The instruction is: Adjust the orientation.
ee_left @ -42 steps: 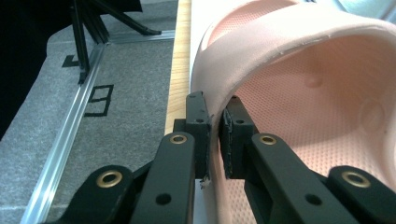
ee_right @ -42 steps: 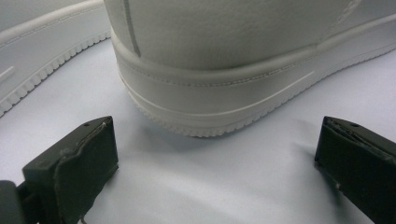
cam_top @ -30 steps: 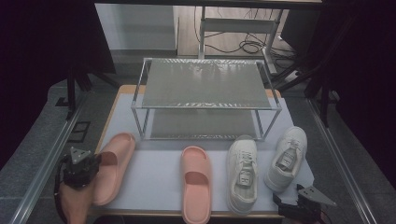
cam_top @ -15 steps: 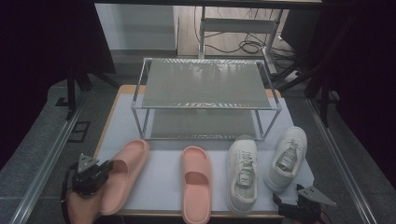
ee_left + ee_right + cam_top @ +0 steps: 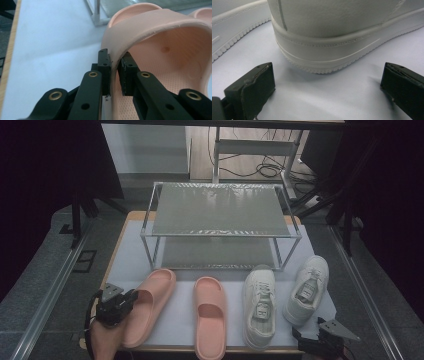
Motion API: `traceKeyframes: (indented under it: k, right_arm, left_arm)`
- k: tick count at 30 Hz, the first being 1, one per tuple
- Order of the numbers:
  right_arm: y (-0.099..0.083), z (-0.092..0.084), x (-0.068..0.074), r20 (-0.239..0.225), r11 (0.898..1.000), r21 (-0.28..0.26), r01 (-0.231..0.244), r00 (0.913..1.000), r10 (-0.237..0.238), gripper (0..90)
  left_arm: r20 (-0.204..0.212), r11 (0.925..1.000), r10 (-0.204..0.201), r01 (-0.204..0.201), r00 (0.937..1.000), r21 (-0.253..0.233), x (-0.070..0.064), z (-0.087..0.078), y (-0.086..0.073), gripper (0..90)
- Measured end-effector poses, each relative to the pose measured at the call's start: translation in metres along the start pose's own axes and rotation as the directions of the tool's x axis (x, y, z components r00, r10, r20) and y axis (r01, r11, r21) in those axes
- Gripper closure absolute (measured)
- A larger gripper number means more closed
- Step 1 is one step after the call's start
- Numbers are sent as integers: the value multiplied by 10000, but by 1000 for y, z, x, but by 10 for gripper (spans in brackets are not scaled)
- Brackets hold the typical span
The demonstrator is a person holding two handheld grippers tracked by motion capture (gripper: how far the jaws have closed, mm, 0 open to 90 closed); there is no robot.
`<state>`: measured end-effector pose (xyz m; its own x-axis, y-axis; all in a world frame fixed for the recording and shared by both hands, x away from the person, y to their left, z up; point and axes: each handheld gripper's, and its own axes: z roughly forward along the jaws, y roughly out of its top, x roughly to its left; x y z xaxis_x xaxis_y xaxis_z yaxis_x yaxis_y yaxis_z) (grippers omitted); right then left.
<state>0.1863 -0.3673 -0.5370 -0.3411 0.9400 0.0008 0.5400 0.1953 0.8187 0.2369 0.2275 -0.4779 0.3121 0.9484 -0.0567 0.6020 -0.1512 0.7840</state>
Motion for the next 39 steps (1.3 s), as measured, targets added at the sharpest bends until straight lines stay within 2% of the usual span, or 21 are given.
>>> traceKeyframes:
  k: [9,19,26,33,37,39]
  right_arm:
    - [0,0,0,-6,10000,-8,3,10000,-3,0]
    - [0,0,0,-13,10000,-10,5,10000,-5,0]
    - [0,0,0,-18,10000,-18,7,10000,-7,0]
    - [0,0,0,-29,10000,-23,9,10000,-9,0]
    - [0,0,0,-25,10000,-10,12,10000,-12,0]
    - [0,0,0,-27,10000,-12,14,10000,-14,0]
  left_arm:
    - [-106,10000,53,-53,9999,-42,-14,22,15,800]
    - [-349,9997,-172,166,9992,-176,-24,48,35,791]
    - [-725,9992,-351,335,9967,-231,-29,70,48,783]
    - [-1394,9986,-427,380,9893,-361,-37,88,57,771]
    - [-1344,9985,-435,387,9900,-379,-38,94,58,750]
    - [-1154,9986,-429,390,9924,-357,-38,95,58,714]
